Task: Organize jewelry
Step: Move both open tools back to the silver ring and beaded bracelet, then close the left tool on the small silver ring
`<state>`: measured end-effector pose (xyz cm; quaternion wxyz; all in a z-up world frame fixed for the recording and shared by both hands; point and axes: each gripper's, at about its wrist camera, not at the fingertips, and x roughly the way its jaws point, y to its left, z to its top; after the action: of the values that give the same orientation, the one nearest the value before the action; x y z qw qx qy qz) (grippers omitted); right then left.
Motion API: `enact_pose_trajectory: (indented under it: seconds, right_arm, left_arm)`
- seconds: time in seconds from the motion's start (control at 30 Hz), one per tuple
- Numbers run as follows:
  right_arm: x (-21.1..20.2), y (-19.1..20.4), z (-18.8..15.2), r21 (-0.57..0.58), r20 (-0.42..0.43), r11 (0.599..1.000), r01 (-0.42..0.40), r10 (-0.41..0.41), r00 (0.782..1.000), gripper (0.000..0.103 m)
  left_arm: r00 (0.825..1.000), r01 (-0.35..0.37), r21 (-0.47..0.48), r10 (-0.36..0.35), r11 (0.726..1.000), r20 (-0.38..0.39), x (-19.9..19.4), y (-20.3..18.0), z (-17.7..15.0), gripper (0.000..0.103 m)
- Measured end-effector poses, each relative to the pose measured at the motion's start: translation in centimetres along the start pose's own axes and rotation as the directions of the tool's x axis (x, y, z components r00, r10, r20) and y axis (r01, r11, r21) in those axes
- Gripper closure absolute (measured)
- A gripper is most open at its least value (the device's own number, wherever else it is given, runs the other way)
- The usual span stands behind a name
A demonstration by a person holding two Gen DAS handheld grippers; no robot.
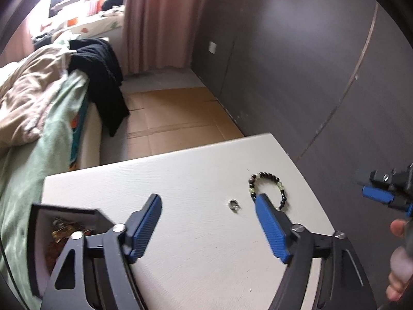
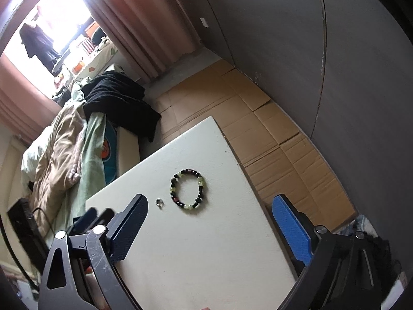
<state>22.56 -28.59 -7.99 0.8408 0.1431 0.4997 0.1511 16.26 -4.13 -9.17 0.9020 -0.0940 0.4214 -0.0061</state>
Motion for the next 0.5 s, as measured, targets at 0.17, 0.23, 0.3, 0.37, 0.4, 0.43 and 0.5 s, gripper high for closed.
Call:
enact_pose_trajectory:
  seconds: [0.17, 0.23, 0.3, 0.37, 0.4, 0.43, 0.5]
  right_arm:
    - [0.3, -1.0, 1.0, 0.019, -0.002, 0.999, 0.028, -0.028, 1.000, 0.006]
    - [0.6, -1.6, 1.2, 0.038, -0.011, 0.999, 0.026, -0.025, 1.000, 0.006]
    - [0.7, -2.2, 1.4, 0.055, -0.019, 0.998, 0.023, -0.022, 1.000, 0.006]
    - [0.6, -2.8, 1.6, 0.074, -0.020, 0.997, 0.018, -0.017, 1.000, 0.006]
    - [0.6, -3.1, 1.7, 0.084, -0.019, 0.996, 0.017, -0.016, 1.000, 0.006]
    - [0.5, -3.4, 1.8, 0.093, -0.018, 0.996, 0.016, -0.015, 1.000, 0.006]
    - [0.4, -3.8, 2.0, 0.109, -0.017, 0.994, 0.016, -0.015, 1.000, 0.006]
  left_arm:
    - [0.990, 0.026, -0.024, -0.029, 0.999, -0.140, 3.6, -0.5, 1.3, 0.062]
    - [0.984, 0.014, -0.013, -0.016, 1.000, -0.178, 4.8, -1.2, 2.0, 0.062]
    - [0.977, -0.009, 0.013, 0.011, 1.000, -0.212, 5.8, -2.0, 2.2, 0.063]
    - [0.971, -0.011, 0.019, 0.015, 1.000, -0.240, 6.6, -2.5, 2.2, 0.068]
    - [0.967, -0.018, 0.020, 0.022, 1.000, -0.255, 7.0, -2.7, 2.2, 0.071]
    - [0.963, -0.021, 0.019, 0.026, 1.000, -0.267, 7.4, -2.9, 2.1, 0.071]
    - [0.958, -0.031, 0.018, 0.034, 0.999, -0.283, 8.0, -3.1, 2.1, 0.072]
